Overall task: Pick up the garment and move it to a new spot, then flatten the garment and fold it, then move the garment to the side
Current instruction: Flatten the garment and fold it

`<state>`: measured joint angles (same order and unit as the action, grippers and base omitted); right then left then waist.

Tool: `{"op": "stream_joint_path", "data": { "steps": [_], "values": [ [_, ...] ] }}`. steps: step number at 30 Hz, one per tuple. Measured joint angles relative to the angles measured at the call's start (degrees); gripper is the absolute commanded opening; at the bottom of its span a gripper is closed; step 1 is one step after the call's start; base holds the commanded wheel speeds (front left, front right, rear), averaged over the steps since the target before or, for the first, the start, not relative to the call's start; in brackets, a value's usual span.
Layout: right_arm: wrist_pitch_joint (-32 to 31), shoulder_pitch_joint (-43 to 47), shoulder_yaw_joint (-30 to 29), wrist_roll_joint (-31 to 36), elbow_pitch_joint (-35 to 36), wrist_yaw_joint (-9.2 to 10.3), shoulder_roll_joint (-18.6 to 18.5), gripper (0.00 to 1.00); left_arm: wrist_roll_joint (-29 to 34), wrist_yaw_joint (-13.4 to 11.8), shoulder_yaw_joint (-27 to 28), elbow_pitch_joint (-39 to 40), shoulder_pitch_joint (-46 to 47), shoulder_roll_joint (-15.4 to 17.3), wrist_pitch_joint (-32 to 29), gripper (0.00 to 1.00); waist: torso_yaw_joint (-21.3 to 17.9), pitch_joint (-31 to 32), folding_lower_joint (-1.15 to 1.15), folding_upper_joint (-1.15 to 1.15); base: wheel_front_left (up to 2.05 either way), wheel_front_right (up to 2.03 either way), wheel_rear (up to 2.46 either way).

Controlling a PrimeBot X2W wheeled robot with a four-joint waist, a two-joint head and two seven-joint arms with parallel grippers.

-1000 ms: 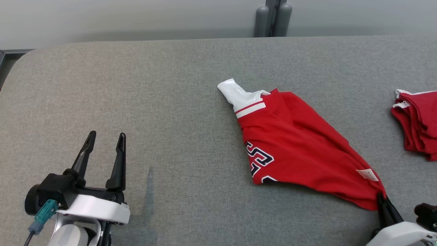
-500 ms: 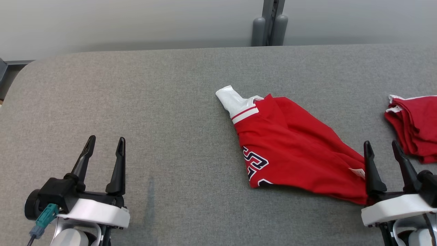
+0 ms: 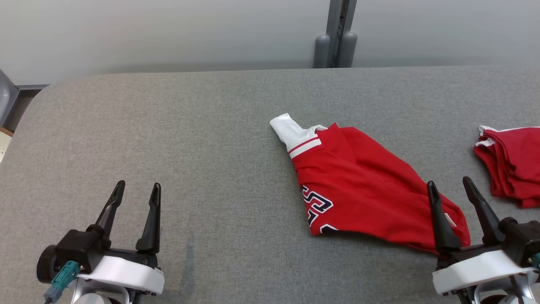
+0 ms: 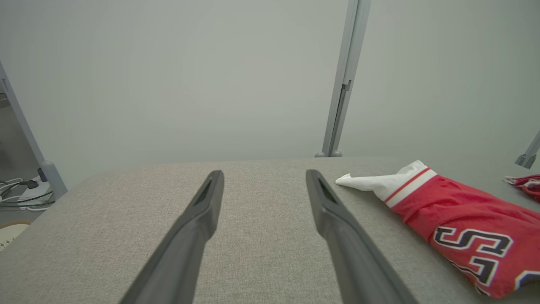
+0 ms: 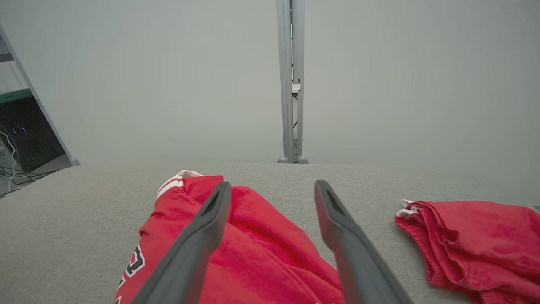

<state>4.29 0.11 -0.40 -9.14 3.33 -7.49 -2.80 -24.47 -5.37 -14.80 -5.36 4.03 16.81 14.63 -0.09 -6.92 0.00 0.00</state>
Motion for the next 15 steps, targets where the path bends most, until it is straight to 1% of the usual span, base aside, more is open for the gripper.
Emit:
{"op": "stream_joint_path", "data": {
  "steps": [8, 11, 15],
  "values": [
    [-0.23, 0.20, 0.10, -0.59, 0.54, 0.00, 0.00, 1.00, -0.09, -0.19, -0.34, 0.25, 0.30, 0.26, -0.81, 1.00, -0.01, -0.40, 0.00, 0.00, 0.00, 0.00, 0.00],
    [-0.23, 0.20, 0.08, -1.03, 0.70, 0.00, 0.00, 1.00, 0.12, -0.04, -1.08, 0.54, 1.89, 0.22, -1.26, 1.00, 0.00, -0.87, 0.00, 0.00, 0.00, 0.00, 0.00],
    [-0.23, -0.24, 0.08, -1.08, 1.10, 0.00, 0.00, 1.00, 0.75, 1.81, -3.23, 1.05, 7.05, -0.62, -2.42, 1.00, -0.02, -2.20, 0.00, 0.00, 0.00, 0.00, 0.00]
  ]
}}
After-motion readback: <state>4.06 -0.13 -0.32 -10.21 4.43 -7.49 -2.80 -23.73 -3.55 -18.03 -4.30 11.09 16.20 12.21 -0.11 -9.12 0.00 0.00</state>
